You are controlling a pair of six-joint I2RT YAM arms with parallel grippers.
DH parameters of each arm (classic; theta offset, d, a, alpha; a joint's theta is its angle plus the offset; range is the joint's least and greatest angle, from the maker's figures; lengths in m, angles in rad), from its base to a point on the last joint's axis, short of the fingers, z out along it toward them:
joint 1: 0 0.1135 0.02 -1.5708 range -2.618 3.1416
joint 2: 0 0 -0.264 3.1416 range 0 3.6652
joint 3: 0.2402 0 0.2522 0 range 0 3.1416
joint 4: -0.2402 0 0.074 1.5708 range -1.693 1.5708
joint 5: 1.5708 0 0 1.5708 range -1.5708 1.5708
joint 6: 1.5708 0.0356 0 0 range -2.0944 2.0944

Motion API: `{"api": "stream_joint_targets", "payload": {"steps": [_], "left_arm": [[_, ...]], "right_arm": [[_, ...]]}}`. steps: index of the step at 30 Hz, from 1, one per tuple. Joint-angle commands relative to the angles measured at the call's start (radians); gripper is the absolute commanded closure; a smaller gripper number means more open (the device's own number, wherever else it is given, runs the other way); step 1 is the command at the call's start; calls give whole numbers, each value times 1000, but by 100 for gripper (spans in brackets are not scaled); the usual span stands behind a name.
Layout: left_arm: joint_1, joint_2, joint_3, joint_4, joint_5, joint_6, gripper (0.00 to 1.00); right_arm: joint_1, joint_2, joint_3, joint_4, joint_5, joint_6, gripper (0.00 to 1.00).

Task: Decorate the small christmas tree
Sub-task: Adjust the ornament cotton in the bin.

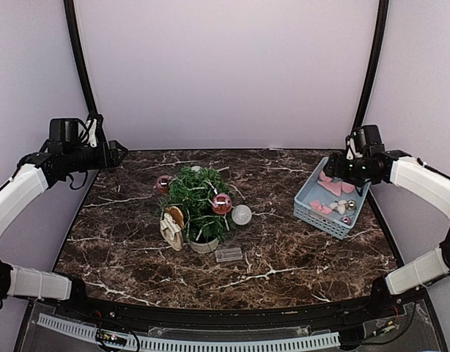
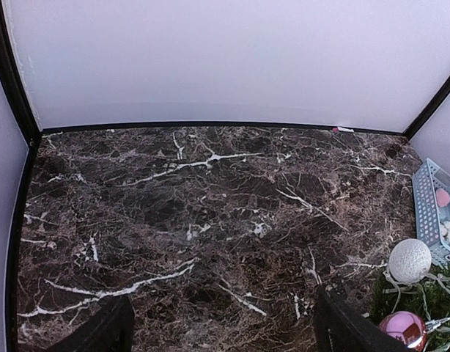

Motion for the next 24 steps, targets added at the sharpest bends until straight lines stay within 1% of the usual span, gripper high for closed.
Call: {"api": "stream_joint_targets", "payload": {"steps": [1,5,7,9,12,15,18,24], "left_arm": [[6,-88,-35,48,0,78,12],[6,-124,-93,74,-100,112,12],[6,-139,-143,102,-110,112,12],[5,-150,-162,123,-109,116,12],[6,-151,-165,125,-118,132,12],[6,-148,-167,125,-119,137,13],[6,-151,-170,124,-119,142,13],[5,-150,-177,130,-117,142,13]], "right_arm": [[-53,78,-41,45,-36,0,19],[-69,145,-45,24,53,-9,22],[-74,172,-39,1,99,-8,24],[-79,187,-42,-2,119,-5,25],[-92,210,-46,7,122,-1,27],[-100,243,-40,26,118,-6,33],[-117,285,-18,34,119,-18,36],[-167,346,67,44,106,-60,38]]}}
